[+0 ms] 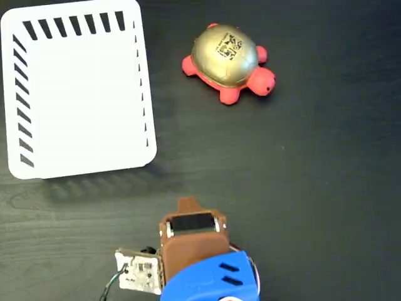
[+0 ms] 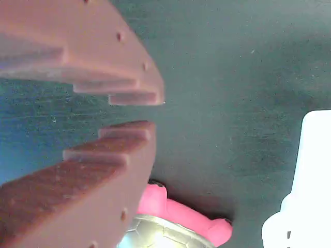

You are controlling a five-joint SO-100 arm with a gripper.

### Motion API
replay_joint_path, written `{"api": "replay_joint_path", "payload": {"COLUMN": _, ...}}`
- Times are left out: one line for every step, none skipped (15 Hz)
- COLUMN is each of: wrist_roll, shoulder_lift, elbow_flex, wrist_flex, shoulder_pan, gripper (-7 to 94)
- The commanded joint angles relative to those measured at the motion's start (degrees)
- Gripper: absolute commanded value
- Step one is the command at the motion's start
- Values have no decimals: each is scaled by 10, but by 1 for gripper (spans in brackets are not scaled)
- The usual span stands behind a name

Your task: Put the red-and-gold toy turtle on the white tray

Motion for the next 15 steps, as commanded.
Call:
{"api": "replay_joint_path", "payload": {"wrist_roll": 4, "shoulder_lift": -1, "elbow_flex": -6, "wrist_flex": 7, "shoulder_pan": -5, "gripper": 0}}
{"api": "replay_joint_path", "payload": {"wrist_roll": 4, "shoulder_lift": -1, "elbow_flex": -6, "wrist_flex": 7, "shoulder_pan": -5, "gripper": 0}}
{"api": "replay_joint_path", "payload": {"wrist_roll": 4, "shoulder_lift": -1, "elbow_flex": -6, "wrist_flex": 7, "shoulder_pan": -5, "gripper": 0}}
{"api": "replay_joint_path", "payload": {"wrist_roll": 3, "shoulder_lift": -2, "elbow_flex": -6, "wrist_flex": 7, "shoulder_pan": -5, "gripper": 0}}
{"api": "replay_joint_path", "payload": {"wrist_roll": 10, "shoulder_lift": -16, "elbow_flex": -5, "wrist_flex": -21, "shoulder_pan": -7, "gripper": 0}}
{"api": "replay_joint_path", "payload": {"wrist_roll": 18, "shoulder_lift": -64, "elbow_flex": -23, "wrist_flex": -59, "shoulder_pan": -4, "gripper": 0}}
{"api": "replay_joint_path", "payload": {"wrist_roll": 29, "shoulder_lift": -143, "elbow_flex": -76, "wrist_flex": -95, "shoulder_pan": 12, "gripper": 0}}
{"api": "replay_joint_path", "payload": {"wrist_roll": 43, "shoulder_lift": -224, "elbow_flex": -147, "wrist_flex": -107, "shoulder_pan": 28, "gripper": 0}}
{"api": "replay_joint_path", "payload": {"wrist_roll": 60, "shoulder_lift": -301, "elbow_flex": -214, "wrist_flex": -108, "shoulder_pan": 37, "gripper": 0}}
{"api": "replay_joint_path", "payload": {"wrist_roll": 83, "shoulder_lift": -374, "elbow_flex": -282, "wrist_flex": -100, "shoulder_pan": 48, "gripper": 0}}
{"api": "replay_joint_path", "payload": {"wrist_roll": 105, "shoulder_lift": -441, "elbow_flex": -346, "wrist_flex": -83, "shoulder_pan": 60, "gripper": 0}}
{"api": "replay_joint_path", "payload": {"wrist_roll": 127, "shoulder_lift": -507, "elbow_flex": -406, "wrist_flex": -62, "shoulder_pan": 69, "gripper": 0}}
{"api": "replay_joint_path", "payload": {"wrist_roll": 146, "shoulder_lift": -574, "elbow_flex": -465, "wrist_flex": -38, "shoulder_pan": 77, "gripper": 0}}
{"api": "replay_joint_path", "payload": {"wrist_roll": 163, "shoulder_lift": -643, "elbow_flex": -526, "wrist_flex": -15, "shoulder_pan": 84, "gripper": 0}}
{"api": "replay_joint_path", "payload": {"wrist_roll": 178, "shoulder_lift": -713, "elbow_flex": -591, "wrist_flex": 5, "shoulder_pan": 92, "gripper": 0}}
